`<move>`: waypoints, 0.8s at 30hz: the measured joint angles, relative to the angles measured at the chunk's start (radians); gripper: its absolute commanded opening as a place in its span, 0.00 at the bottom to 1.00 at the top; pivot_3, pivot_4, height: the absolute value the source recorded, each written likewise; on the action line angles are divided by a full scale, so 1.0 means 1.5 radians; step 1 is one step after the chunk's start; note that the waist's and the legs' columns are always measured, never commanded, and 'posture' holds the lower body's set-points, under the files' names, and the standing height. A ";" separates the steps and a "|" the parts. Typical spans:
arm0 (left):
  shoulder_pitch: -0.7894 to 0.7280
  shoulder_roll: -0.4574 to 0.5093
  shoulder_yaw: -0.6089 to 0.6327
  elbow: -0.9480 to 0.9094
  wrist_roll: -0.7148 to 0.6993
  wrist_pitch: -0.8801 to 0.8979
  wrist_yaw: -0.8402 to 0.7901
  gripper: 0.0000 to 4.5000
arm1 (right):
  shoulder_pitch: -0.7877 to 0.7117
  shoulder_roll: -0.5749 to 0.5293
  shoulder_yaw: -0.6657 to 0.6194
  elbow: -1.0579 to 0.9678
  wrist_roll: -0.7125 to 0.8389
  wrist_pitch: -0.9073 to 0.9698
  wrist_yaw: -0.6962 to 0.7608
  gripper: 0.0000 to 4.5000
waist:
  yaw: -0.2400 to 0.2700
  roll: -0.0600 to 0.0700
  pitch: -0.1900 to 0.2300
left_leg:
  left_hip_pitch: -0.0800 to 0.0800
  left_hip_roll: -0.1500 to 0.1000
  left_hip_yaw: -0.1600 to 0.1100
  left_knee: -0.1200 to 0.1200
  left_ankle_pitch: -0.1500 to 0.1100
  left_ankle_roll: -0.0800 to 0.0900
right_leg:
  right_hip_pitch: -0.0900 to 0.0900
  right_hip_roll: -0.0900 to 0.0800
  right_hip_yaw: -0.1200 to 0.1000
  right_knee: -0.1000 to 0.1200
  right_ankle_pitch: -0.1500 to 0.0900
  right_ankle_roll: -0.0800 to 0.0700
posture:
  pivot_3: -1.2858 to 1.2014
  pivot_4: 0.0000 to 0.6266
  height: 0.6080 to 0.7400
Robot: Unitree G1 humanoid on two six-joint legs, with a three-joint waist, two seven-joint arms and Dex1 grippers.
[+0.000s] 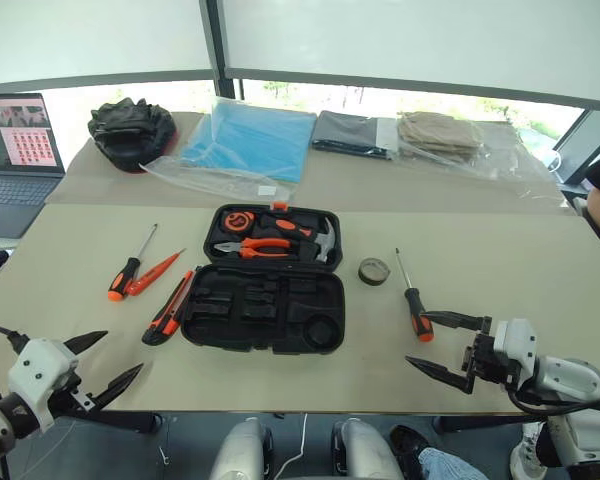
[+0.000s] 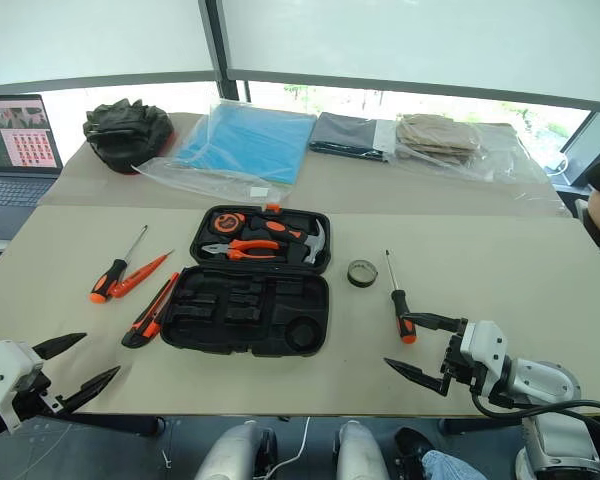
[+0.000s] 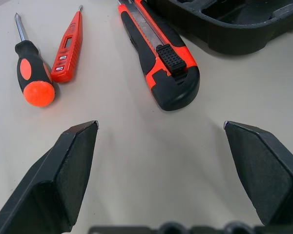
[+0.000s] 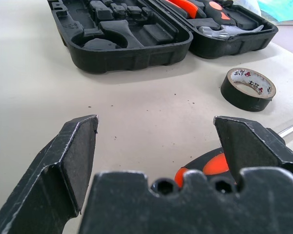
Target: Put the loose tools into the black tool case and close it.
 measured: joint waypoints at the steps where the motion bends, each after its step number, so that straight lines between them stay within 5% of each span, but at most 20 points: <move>1: 0.000 0.000 0.000 0.000 0.000 0.000 0.000 0.99 | 0.000 0.000 0.000 0.000 0.000 0.000 0.000 0.98 | 0.000 0.000 0.000 | 0.000 0.000 0.000 0.000 0.000 0.000 | 0.000 0.000 0.000 0.000 0.000 0.000 | 0.52 0.24 1.00; 7: 0.034 -0.092 0.102 -0.012 -0.092 0.110 0.101 0.99 | -0.018 0.144 0.106 -0.189 0.076 0.030 -0.047 0.98 | -0.017 0.000 0.000 | 0.001 0.007 0.000 0.000 -0.002 -0.004 | 0.000 0.005 0.001 0.000 0.001 0.002 | 0.52 0.24 1.00; 15: 0.081 -0.152 0.193 -0.027 -0.217 0.282 0.210 0.99 | -0.071 0.160 0.096 -0.220 0.104 0.046 -0.092 0.98 | 0.001 -0.004 -0.001 | 0.003 0.007 0.001 0.001 -0.005 -0.009 | -0.001 0.006 0.000 0.000 -0.002 -0.003 | 0.52 0.24 1.00; 19: 0.042 -0.020 0.187 -0.071 -0.268 0.470 0.276 0.99 | -0.082 0.162 0.100 -0.217 0.096 0.046 -0.101 0.98 | 0.008 -0.006 -0.001 | 0.003 0.008 0.001 0.001 -0.004 -0.011 | -0.001 0.007 -0.001 0.002 -0.002 -0.004 | 0.52 0.24 1.00; 21: -0.111 0.088 0.189 -0.071 -0.337 0.634 0.377 0.99 | -0.096 0.163 0.104 -0.212 0.090 0.045 -0.102 0.98 | 0.017 -0.005 -0.001 | 0.004 0.008 0.000 0.001 -0.003 -0.012 | -0.001 0.007 -0.002 0.003 -0.001 -0.004 | 0.52 0.24 1.00; 24: -0.223 0.168 0.187 -0.077 -0.373 0.744 0.441 0.99 | -0.097 0.165 0.105 -0.207 0.087 0.044 -0.102 0.98 | 0.009 -0.006 -0.001 | 0.005 0.008 0.002 0.001 -0.003 -0.012 | 0.002 0.007 0.000 0.003 0.000 -0.004 | 0.52 0.24 1.00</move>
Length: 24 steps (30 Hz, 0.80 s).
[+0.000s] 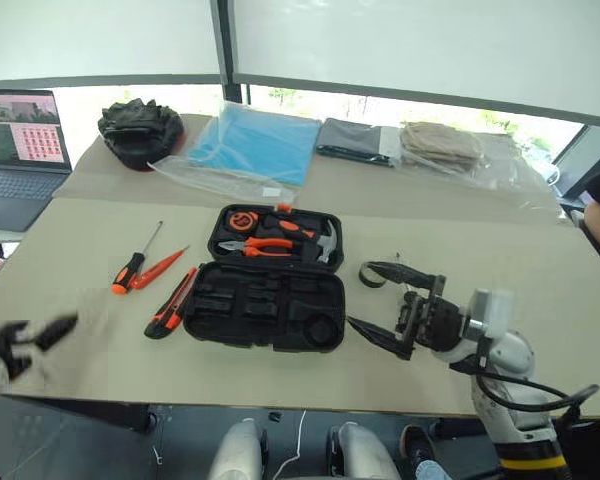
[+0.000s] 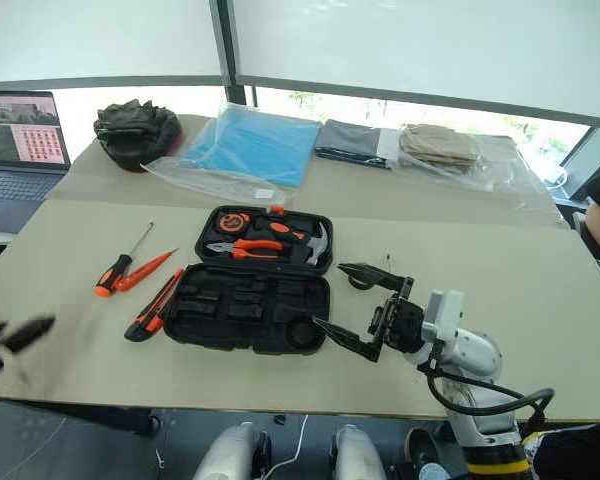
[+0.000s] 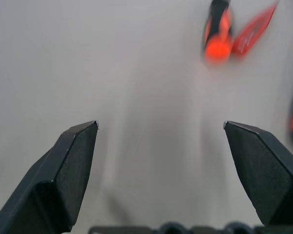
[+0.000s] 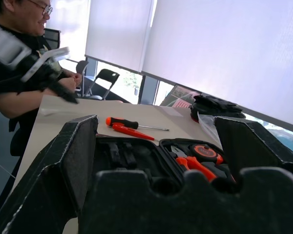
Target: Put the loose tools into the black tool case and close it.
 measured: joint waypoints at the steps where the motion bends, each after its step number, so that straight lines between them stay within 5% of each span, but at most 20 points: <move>1: -0.032 0.016 -0.005 0.001 -0.006 0.033 0.017 0.99 | 0.001 0.000 -0.001 0.003 -0.003 -0.001 0.000 0.98 | -0.007 -0.001 -0.001 | 0.000 0.000 0.002 0.000 0.001 0.002 | 0.000 0.000 0.001 0.000 0.002 0.003 | 0.52 0.24 1.00; 9: -0.280 0.045 -0.281 0.165 0.102 0.061 0.041 0.99 | 0.000 0.029 0.003 0.063 -0.031 -0.041 0.004 0.98 | -0.021 0.000 0.000 | 0.001 0.001 0.002 -0.004 0.001 0.000 | -0.002 0.006 0.002 0.001 0.004 -0.005 | 0.52 0.24 1.00; 17: -0.403 0.010 -0.361 0.311 0.198 0.010 0.010 0.99 | 0.035 0.032 0.000 0.068 -0.043 -0.069 0.000 0.98 | -0.019 0.000 0.000 | 0.000 0.003 0.002 -0.003 0.000 -0.002 | -0.002 0.008 0.002 0.001 0.003 -0.006 | 0.52 0.24 1.00; 20: -0.406 -0.008 -0.377 0.347 0.229 -0.001 0.000 0.84 | 0.040 0.032 0.001 0.059 -0.049 -0.069 -0.006 1.00 | -0.021 0.000 0.000 | 0.000 0.003 0.002 -0.003 0.000 -0.002 | -0.002 0.008 0.002 0.002 0.003 -0.006 | 0.52 0.24 1.00; 24: -0.406 -0.023 -0.373 0.356 0.242 -0.001 -0.015 0.50 | 0.040 0.031 -0.001 0.048 -0.051 -0.069 -0.021 1.00 | -0.019 0.000 0.000 | 0.000 0.004 0.001 -0.002 0.000 -0.002 | -0.002 0.008 0.002 0.002 0.003 -0.006 | 0.52 0.24 1.00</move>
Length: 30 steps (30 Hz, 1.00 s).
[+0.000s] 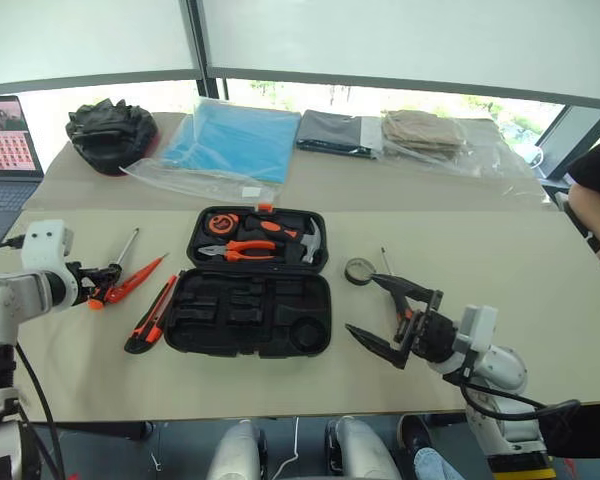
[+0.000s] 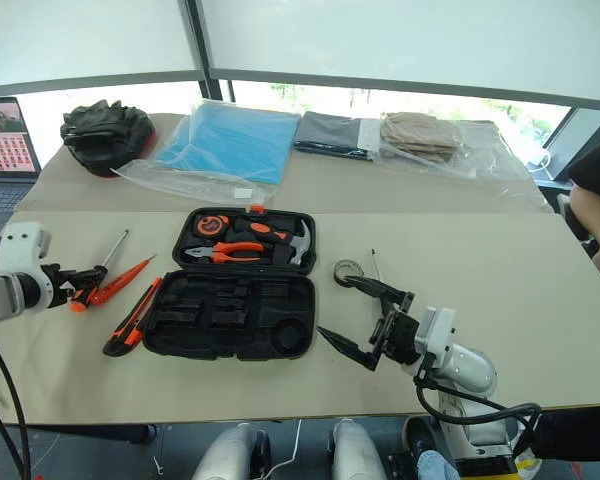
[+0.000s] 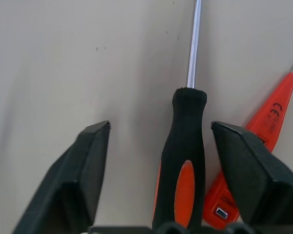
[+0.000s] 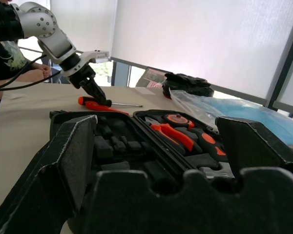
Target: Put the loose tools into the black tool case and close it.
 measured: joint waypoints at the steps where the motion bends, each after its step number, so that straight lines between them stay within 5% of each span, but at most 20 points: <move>1: 0.000 -0.007 0.007 0.002 0.000 0.000 -0.005 0.42 | 0.000 -0.003 0.000 0.000 -0.003 -0.001 0.000 1.00 | 0.000 0.000 0.000 | 0.000 0.000 0.000 0.000 0.000 0.000 | 0.000 0.000 0.000 0.000 0.000 0.000 | 0.52 0.24 1.00; 5: 0.001 -0.018 0.024 0.003 0.005 -0.001 -0.013 0.13 | -0.008 -0.009 -0.006 0.001 -0.010 -0.003 -0.009 1.00 | 0.000 0.000 0.000 | 0.000 0.000 0.000 0.000 0.000 0.000 | 0.000 0.000 0.000 0.000 0.000 0.000 | 0.52 0.24 1.00; 12: 0.085 -0.012 0.123 -0.022 0.009 -0.143 -0.106 0.13 | -0.016 -0.026 -0.009 0.003 -0.010 -0.003 -0.009 1.00 | -0.005 0.000 0.000 | 0.000 0.001 0.000 0.000 0.000 0.000 | 0.000 -0.001 0.000 0.000 0.000 0.000 | 0.52 0.24 1.00; 17: 0.178 0.056 0.169 -0.195 -0.048 -0.307 -0.410 0.13 | -0.025 -0.065 -0.042 0.014 -0.004 0.014 -0.010 1.00 | 0.005 0.000 0.000 | -0.001 0.000 0.000 0.000 -0.001 0.001 | 0.000 -0.005 -0.002 -0.001 0.000 0.000 | 0.52 0.24 1.00; 22: 0.127 0.157 -0.016 -0.298 0.017 -0.412 -0.581 0.13 | -0.008 -0.108 -0.062 0.019 0.016 0.031 0.014 1.00 | 0.016 0.006 0.001 | 0.000 -0.003 0.002 0.000 0.000 0.003 | 0.001 -0.006 -0.001 -0.001 -0.002 -0.001 | 0.52 0.24 1.00; 26: -0.019 0.099 -0.229 -0.241 0.190 -0.580 -0.619 0.13 | -0.008 -0.117 -0.070 0.036 0.018 0.039 0.026 1.00 | 0.018 0.006 0.001 | -0.001 -0.002 0.007 0.002 0.001 0.003 | 0.001 -0.001 0.000 -0.001 0.000 0.002 | 0.52 0.24 1.00; 30: -0.077 0.041 -0.339 -0.142 0.306 -0.684 -0.628 0.13 | -0.008 -0.113 -0.068 0.034 0.017 0.040 0.021 1.00 | 0.008 0.006 0.001 | -0.003 -0.001 0.007 0.002 0.001 0.003 | -0.001 0.002 0.003 -0.001 0.000 0.001 | 0.52 0.24 1.00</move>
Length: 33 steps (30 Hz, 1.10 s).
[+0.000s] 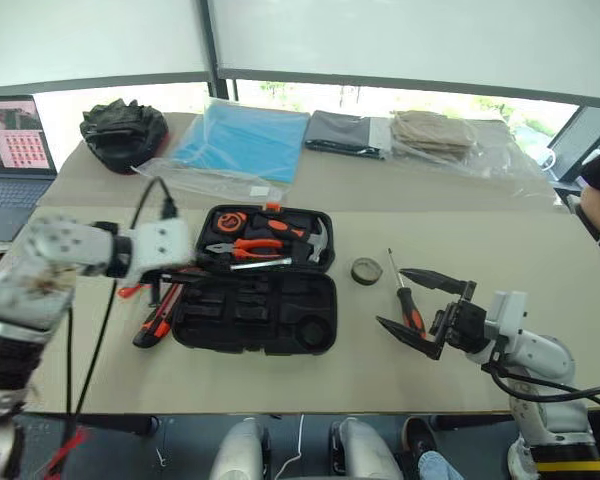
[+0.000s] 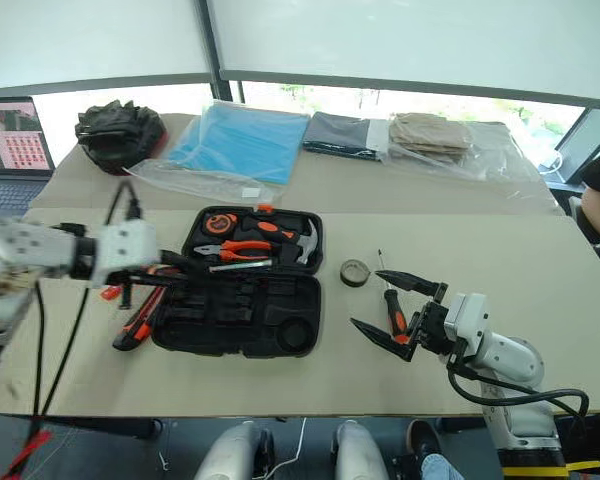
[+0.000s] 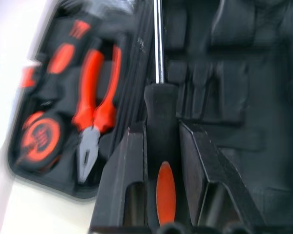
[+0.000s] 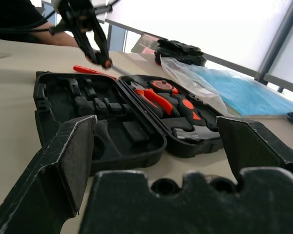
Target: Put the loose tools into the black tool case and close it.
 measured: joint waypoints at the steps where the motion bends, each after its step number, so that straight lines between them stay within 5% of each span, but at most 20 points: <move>1: -0.011 -0.014 -0.014 0.020 0.016 -0.019 -0.002 0.13 | 0.004 0.004 0.000 -0.001 -0.001 0.000 -0.001 1.00 | 0.000 0.000 0.000 | 0.000 0.000 0.000 0.000 0.000 0.000 | -0.001 0.000 0.000 0.000 0.000 0.000 | 0.52 0.24 1.00; 18: -0.079 -0.098 -0.071 0.114 0.140 -0.044 0.005 0.13 | 0.061 0.040 0.013 -0.068 -0.023 -0.001 -0.053 1.00 | 0.003 0.000 0.000 | 0.000 -0.001 0.000 0.002 -0.001 0.001 | 0.001 -0.001 0.001 0.001 0.000 0.003 | 0.52 0.24 1.00; 25: -0.057 -0.112 -0.065 0.096 0.131 -0.043 -0.006 0.69 | 0.071 0.040 0.020 -0.079 -0.020 0.004 -0.054 1.00 | 0.007 0.000 0.000 | -0.001 -0.001 -0.001 0.003 0.000 0.001 | 0.001 -0.001 0.002 0.001 0.001 0.003 | 0.52 0.24 1.00; 33: -0.043 -0.150 0.014 0.036 0.048 -0.028 0.029 0.69 | 0.076 0.040 0.039 -0.087 -0.013 0.029 -0.049 1.00 | 0.007 0.000 0.000 | 0.000 -0.001 -0.004 0.004 -0.001 0.002 | 0.001 0.000 0.004 0.001 0.001 0.003 | 0.52 0.24 1.00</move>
